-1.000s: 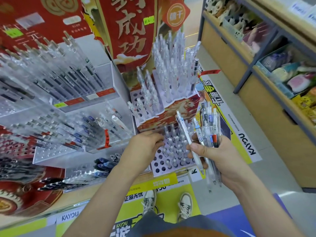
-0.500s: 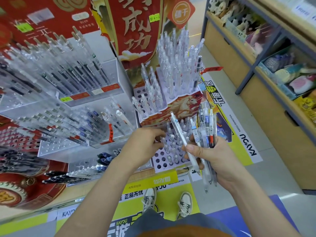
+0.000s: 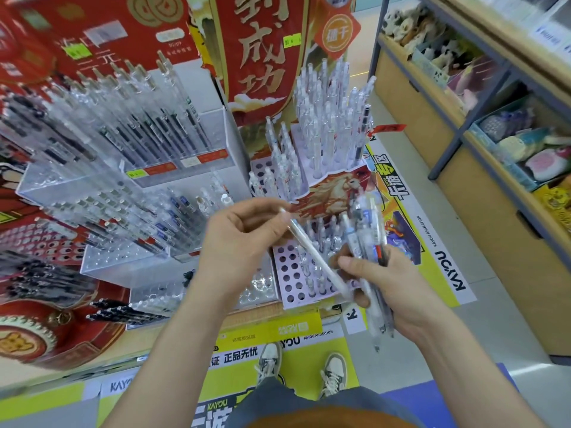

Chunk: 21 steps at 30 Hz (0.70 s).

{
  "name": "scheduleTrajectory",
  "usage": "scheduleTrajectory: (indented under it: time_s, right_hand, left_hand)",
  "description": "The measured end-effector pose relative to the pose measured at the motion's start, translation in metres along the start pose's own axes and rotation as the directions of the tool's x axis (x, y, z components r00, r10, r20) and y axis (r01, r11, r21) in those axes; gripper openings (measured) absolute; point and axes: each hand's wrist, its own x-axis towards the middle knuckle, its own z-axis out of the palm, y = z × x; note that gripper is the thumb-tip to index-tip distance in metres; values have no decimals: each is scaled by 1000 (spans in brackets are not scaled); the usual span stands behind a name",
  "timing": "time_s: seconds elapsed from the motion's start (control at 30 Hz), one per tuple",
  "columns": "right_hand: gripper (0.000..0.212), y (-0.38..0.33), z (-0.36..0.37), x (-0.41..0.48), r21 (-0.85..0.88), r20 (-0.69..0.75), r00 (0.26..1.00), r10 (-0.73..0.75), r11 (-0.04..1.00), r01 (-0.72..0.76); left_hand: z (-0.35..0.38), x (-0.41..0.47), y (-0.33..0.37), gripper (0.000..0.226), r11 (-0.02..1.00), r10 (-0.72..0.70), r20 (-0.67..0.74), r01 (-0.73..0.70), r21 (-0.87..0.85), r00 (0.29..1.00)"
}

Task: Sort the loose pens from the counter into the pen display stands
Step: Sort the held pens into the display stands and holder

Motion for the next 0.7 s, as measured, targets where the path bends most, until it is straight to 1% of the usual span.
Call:
scheduleTrajectory:
  time_s: [0.07, 0.1, 0.17, 0.23, 0.3, 0.4, 0.6, 0.7]
  right_hand:
    - [11, -1, -6, 2, 35, -84, 996, -18, 999, 21]
    - [6, -2, -10, 2, 44, -109, 994, -27, 998, 32]
    - [8, -3, -16, 1, 57, -113, 992, -47, 997, 53]
    - [13, -4, -16, 0, 74, -107, 992, -65, 995, 73]
    - [19, -3, -14, 0, 98, -122, 989, -78, 991, 90]
    - [17, 1, -12, 0, 144, -153, 986, -71, 985, 93]
    - [15, 5, -13, -1, 214, -173, 984, -45, 973, 82]
    - [21, 6, -12, -1, 237, -176, 984, -34, 968, 76]
  left_hand:
    - [-13, -2, 9, 13, 992, 128, -110, -125, 32, 986]
    - [-20, -4, 10, 14, 984, 174, -143, -165, 70, 974]
    - [-29, -8, 7, 16, 967, 208, -152, -180, 180, 966]
    - [-27, -13, -6, 22, 953, 187, -129, -148, 266, 974]
    - [-22, -15, -22, 26, 941, 174, -121, -129, 312, 977]
    - [-17, -13, -42, 27, 932, 156, -116, -107, 345, 981]
    - [-12, -14, -65, 29, 890, 138, -40, -106, 444, 990]
    - [-11, -16, -72, 28, 868, 130, -4, -112, 484, 992]
